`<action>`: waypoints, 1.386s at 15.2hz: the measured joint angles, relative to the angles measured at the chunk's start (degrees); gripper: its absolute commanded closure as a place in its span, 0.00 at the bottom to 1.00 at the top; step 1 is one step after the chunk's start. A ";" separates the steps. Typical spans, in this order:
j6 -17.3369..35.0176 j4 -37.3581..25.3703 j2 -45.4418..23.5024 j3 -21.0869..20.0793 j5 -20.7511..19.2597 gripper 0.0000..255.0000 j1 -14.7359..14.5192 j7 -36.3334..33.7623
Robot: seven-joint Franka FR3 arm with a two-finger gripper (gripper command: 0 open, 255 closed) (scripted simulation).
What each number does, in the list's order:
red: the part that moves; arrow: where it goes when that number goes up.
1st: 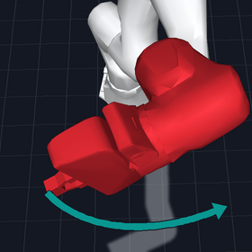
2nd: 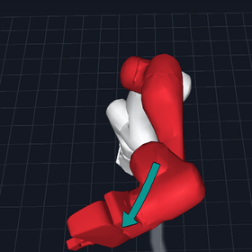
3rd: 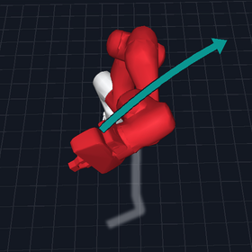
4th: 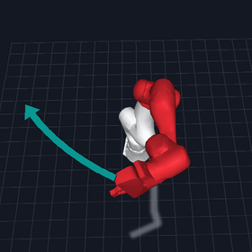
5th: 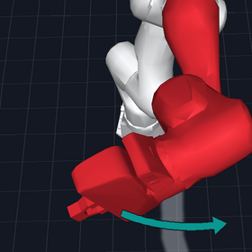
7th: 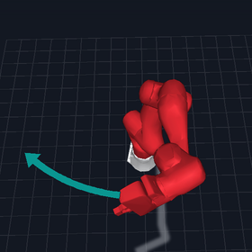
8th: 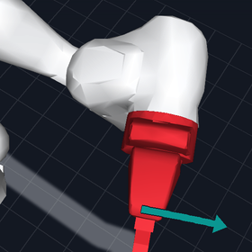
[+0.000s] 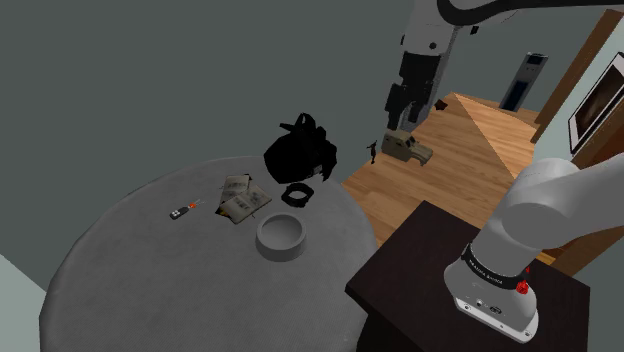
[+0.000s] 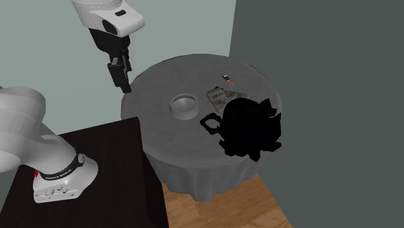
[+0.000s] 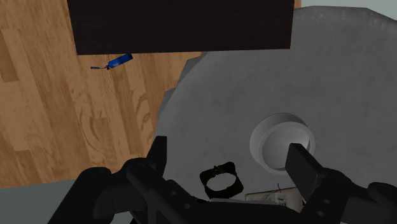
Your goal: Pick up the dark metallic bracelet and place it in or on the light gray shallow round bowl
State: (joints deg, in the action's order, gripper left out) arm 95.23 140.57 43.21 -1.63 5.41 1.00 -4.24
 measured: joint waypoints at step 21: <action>33.67 -5.70 -38.62 -5.64 0.47 0.00 -1.76 -3.01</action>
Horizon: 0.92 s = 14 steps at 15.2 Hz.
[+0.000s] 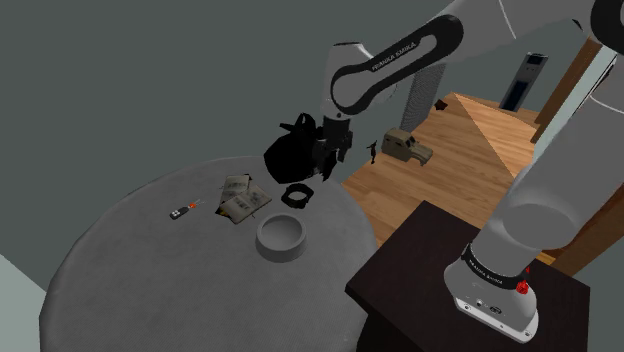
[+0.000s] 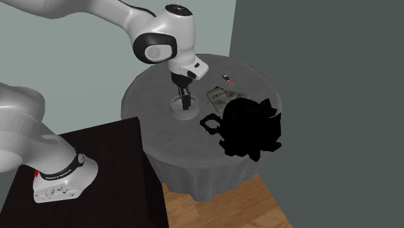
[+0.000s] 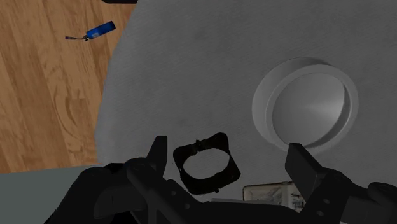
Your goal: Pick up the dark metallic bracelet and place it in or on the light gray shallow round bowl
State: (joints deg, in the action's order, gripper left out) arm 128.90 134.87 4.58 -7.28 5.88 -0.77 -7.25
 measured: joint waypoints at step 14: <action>9.96 -21.94 -31.59 -0.10 -5.36 0.00 -2.98 -4.41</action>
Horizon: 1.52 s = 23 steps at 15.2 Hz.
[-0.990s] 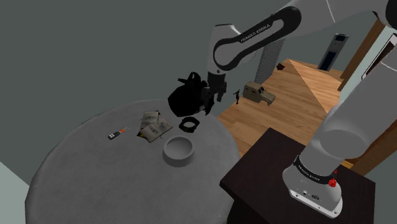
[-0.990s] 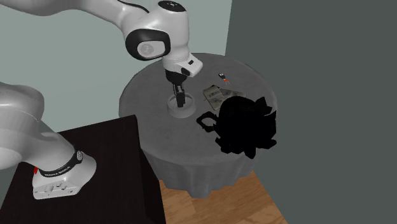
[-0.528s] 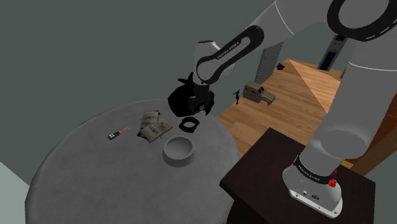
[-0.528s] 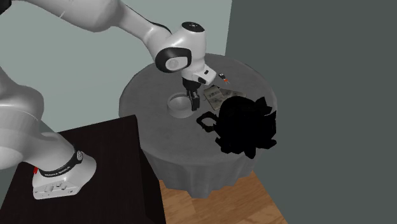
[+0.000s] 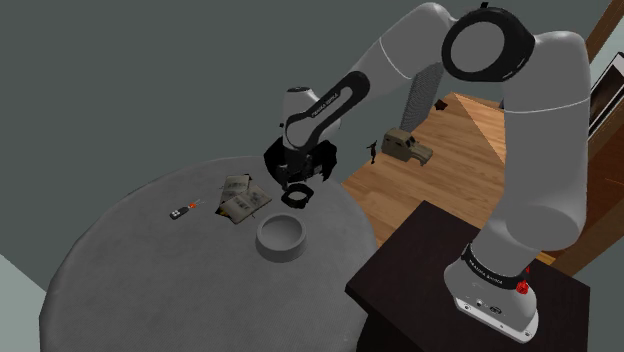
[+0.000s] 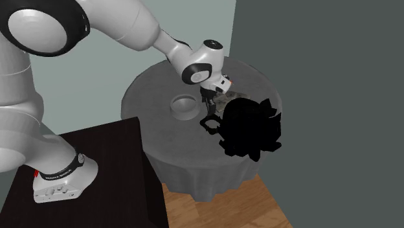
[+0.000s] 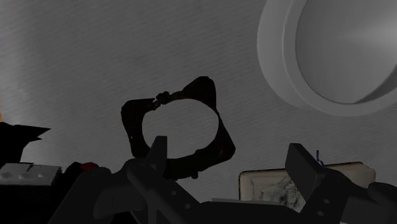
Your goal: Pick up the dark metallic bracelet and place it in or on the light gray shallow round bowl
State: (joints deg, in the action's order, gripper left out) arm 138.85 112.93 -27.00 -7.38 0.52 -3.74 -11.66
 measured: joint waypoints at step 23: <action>4.22 -6.48 -10.59 0.72 -1.26 1.00 -1.54 -1.01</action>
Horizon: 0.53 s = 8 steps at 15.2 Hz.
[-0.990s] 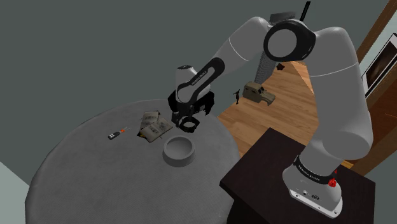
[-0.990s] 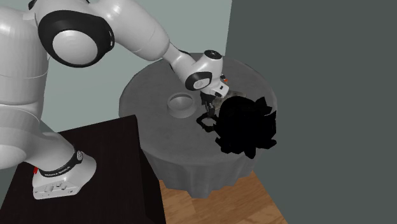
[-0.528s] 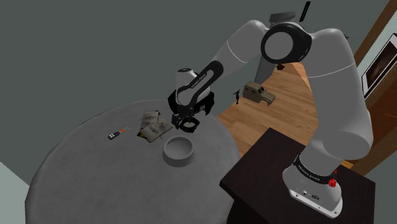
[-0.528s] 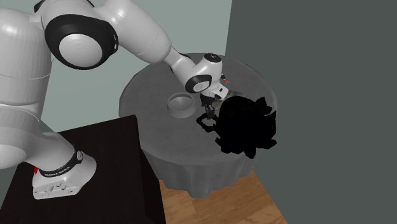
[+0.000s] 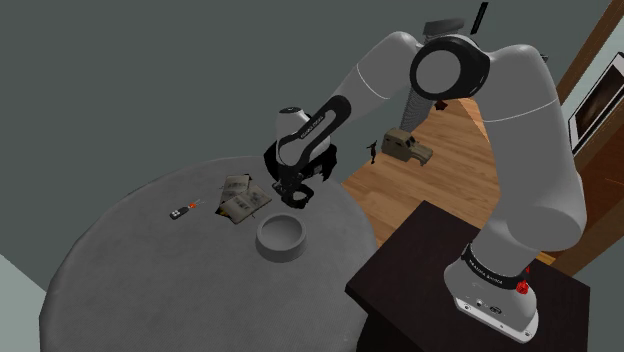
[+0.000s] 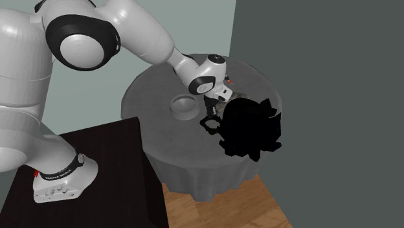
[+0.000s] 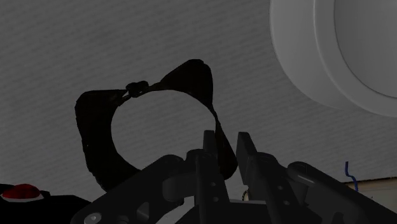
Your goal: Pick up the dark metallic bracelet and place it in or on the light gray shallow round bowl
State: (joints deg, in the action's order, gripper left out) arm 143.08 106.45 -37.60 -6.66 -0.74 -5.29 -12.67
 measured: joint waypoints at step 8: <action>-1.44 0.42 1.84 -0.16 0.15 1.00 0.08 -0.05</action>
State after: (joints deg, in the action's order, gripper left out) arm 141.64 106.88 -35.76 -6.83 -0.58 -5.21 -12.72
